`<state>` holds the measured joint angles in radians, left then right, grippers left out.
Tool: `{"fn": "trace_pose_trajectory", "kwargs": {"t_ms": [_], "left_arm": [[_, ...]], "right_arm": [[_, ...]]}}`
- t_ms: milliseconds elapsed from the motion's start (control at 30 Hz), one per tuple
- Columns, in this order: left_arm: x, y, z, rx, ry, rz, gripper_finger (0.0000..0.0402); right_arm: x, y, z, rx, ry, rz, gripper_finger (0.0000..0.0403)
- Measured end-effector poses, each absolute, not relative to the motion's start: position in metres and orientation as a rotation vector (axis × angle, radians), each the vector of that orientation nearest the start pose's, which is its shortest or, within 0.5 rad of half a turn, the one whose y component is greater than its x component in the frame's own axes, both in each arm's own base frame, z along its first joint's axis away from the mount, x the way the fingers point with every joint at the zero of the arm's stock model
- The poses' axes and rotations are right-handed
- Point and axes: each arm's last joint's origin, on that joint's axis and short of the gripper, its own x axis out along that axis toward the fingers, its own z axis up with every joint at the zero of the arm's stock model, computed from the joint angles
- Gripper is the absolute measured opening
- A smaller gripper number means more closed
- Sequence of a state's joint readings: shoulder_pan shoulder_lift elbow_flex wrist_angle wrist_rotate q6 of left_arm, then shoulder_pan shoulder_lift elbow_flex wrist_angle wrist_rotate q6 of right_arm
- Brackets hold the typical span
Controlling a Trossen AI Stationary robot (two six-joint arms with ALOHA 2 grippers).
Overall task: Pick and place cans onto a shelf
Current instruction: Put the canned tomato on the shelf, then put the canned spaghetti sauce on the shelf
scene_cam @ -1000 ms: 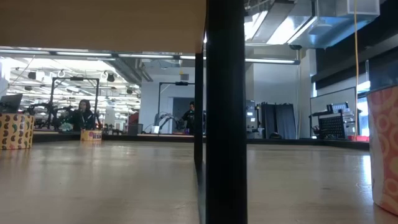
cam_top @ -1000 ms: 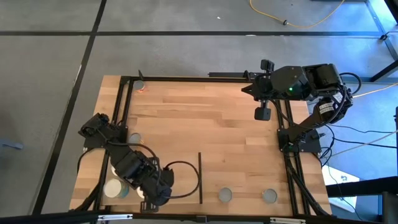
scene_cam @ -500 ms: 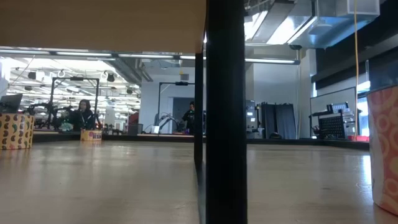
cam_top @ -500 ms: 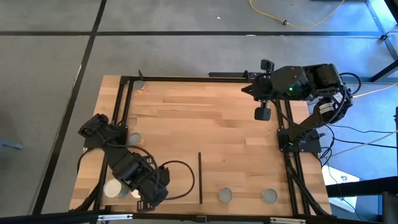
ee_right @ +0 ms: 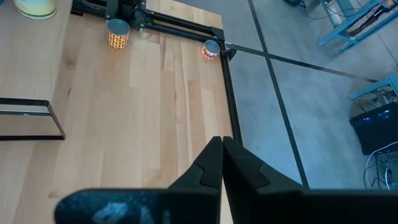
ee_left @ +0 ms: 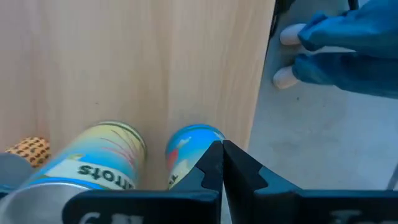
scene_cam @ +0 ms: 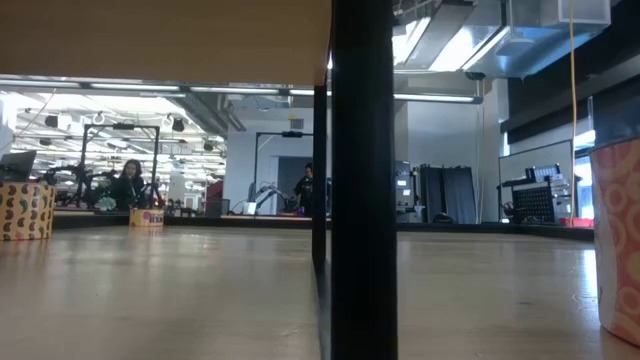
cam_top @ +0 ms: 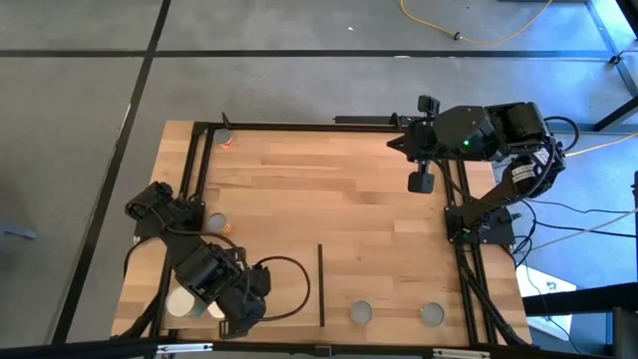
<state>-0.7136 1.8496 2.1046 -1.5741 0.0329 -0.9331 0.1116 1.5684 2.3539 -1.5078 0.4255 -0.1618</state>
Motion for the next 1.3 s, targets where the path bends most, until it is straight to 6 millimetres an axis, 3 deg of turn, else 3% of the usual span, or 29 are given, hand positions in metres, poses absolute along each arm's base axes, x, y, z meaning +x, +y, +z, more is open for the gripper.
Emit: {"fn": "trace_pose_trajectory", "kwargs": {"t_ms": [200,400,567,833,1000,1300], "left_arm": [[0.259,-0.208,0.419,-0.292,1.188,0.009,0.0000],[0.260,-0.180,0.453,-0.291,0.915,0.163,0.0000],[0.271,-0.159,0.453,-0.284,0.862,0.284,0.0000],[0.286,-0.129,0.453,-0.217,0.916,0.256,0.0000],[0.291,-0.116,0.453,-0.163,0.931,0.238,0.0000],[0.299,-0.095,0.453,-0.004,0.944,0.225,0.0000]], "right_arm": [[0.217,0.016,0.523,-0.373,0.716,-0.212,0.0014],[0.216,0.021,0.521,-0.376,0.728,-0.189,0.0012],[0.214,0.022,0.518,-0.300,0.765,-0.146,0.0007],[0.213,0.038,0.515,-0.284,0.765,0.203,0.0007],[0.211,0.049,0.515,-0.306,0.757,0.265,0.0005],[0.209,0.057,0.515,-0.128,0.775,0.341,0.0019]]}}
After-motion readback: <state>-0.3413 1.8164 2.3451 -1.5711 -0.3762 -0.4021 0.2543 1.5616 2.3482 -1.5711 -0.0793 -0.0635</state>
